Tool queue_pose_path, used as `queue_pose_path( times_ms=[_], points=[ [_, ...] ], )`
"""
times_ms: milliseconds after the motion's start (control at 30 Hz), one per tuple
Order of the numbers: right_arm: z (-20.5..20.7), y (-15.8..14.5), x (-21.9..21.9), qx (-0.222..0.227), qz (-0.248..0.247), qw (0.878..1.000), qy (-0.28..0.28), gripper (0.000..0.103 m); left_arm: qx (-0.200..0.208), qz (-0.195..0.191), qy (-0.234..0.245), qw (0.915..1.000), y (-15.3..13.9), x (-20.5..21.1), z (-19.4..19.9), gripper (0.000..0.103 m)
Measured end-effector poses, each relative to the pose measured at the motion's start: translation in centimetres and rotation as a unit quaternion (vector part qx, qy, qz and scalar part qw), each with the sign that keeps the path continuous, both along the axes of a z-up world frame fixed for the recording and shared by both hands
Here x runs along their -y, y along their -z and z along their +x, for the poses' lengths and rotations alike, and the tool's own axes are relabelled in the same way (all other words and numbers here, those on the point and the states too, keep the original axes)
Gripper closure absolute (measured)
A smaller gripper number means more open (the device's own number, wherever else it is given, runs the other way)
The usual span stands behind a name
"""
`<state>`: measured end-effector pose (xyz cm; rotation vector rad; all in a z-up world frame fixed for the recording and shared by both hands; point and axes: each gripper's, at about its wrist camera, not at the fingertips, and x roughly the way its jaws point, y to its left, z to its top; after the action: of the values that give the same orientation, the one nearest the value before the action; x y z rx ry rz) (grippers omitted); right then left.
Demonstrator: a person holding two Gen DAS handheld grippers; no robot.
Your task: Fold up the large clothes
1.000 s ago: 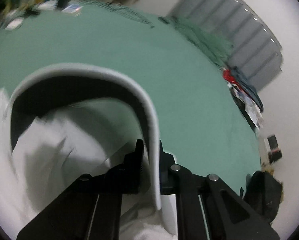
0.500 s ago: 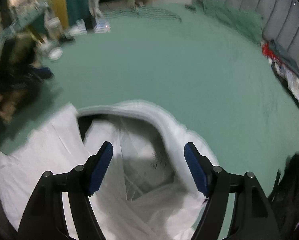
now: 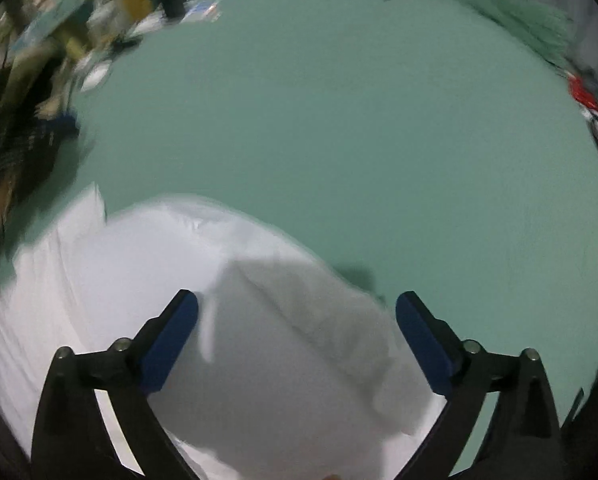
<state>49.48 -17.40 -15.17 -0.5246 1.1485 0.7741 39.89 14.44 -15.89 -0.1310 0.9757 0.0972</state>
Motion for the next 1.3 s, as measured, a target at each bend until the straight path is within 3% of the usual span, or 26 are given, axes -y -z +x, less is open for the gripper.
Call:
queue_pose_path(
  times_ms=[67, 233, 333, 433, 567, 600, 667, 700, 733, 767, 800, 933, 1033, 1167, 1267, 1300],
  points=[
    [-0.5, 1.6, 0.3, 0.001, -0.024, 1.000, -0.003, 0.001, -0.005, -0.012, 0.010, 0.9999, 0.3, 0.4, 0.0, 0.061],
    [-0.1, 2.5, 3.0, -0.038, -0.002, 0.999, 0.028, 0.001, -0.001, -0.057, 0.067, 0.9961, -0.3, 2.4, 0.0, 0.058],
    [-1.2, 2.6, 4.5, -0.048, -0.005, 0.999, -0.017, 0.001, 0.001, -0.083, 0.119, 0.9894, -0.8, 4.8, 1.3, 0.055],
    [-1.1, 2.7, 5.3, -0.061, -0.008, 0.997, -0.048, 0.001, -0.023, -0.117, 0.183, 0.9760, -0.1, 8.6, 4.4, 0.053],
    [-0.6, 2.7, 6.3, -0.073, -0.021, 0.995, -0.059, 0.001, -0.066, -0.106, 0.231, 0.9649, 2.6, 12.7, 7.1, 0.044],
    [-0.7, 2.7, 6.7, -0.071, -0.016, 0.995, -0.064, 0.002, -0.072, -0.105, 0.235, 0.9637, 3.1, 13.2, 7.3, 0.037],
    [-1.0, 2.6, 6.9, -0.065, -0.012, 0.995, -0.073, 0.007, -0.063, -0.091, 0.244, 0.9634, 3.3, 14.4, 7.8, 0.030],
    [-1.2, 2.2, 7.1, -0.059, -0.011, 0.995, -0.077, 0.019, -0.067, -0.083, 0.245, 0.9638, 3.4, 14.8, 8.0, 0.029],
    [-1.3, 1.8, 7.4, -0.053, -0.012, 0.996, -0.077, 0.039, -0.070, -0.072, 0.246, 0.9641, 3.4, 15.3, 8.2, 0.028],
    [-1.3, 1.3, 7.8, -0.039, -0.013, 0.996, -0.076, 0.053, -0.078, -0.059, 0.246, 0.9643, 3.4, 15.8, 8.3, 0.028],
    [-1.5, 0.6, 8.1, -0.005, -0.025, 0.997, -0.068, 0.098, -0.084, -0.052, 0.246, 0.9643, 3.4, 16.1, 8.4, 0.027],
    [-4.2, 0.1, 8.6, 0.043, -0.062, 0.993, -0.094, 0.098, -0.095, -0.057, 0.238, 0.9648, 3.0, 16.4, 8.4, 0.026],
    [-5.4, -0.4, 8.9, 0.068, -0.061, 0.991, -0.095, 0.098, -0.093, -0.057, 0.241, 0.9643, 2.5, 16.1, 7.9, 0.026],
    [-7.3, -2.3, 9.6, 0.137, -0.058, 0.985, -0.082, 0.099, -0.081, -0.054, 0.217, 0.9713, 1.7, 14.8, 7.5, 0.026],
    [-9.1, -4.0, 9.8, 0.232, -0.081, 0.966, -0.079, 0.099, -0.099, -0.083, 0.222, 0.9664, 2.5, 15.0, 7.6, 0.026],
    [-10.2, -4.1, 8.9, 0.275, -0.101, 0.952, -0.085, 0.099, -0.102, -0.101, 0.220, 0.9650, 2.7, 15.0, 7.6, 0.026]
  ],
)
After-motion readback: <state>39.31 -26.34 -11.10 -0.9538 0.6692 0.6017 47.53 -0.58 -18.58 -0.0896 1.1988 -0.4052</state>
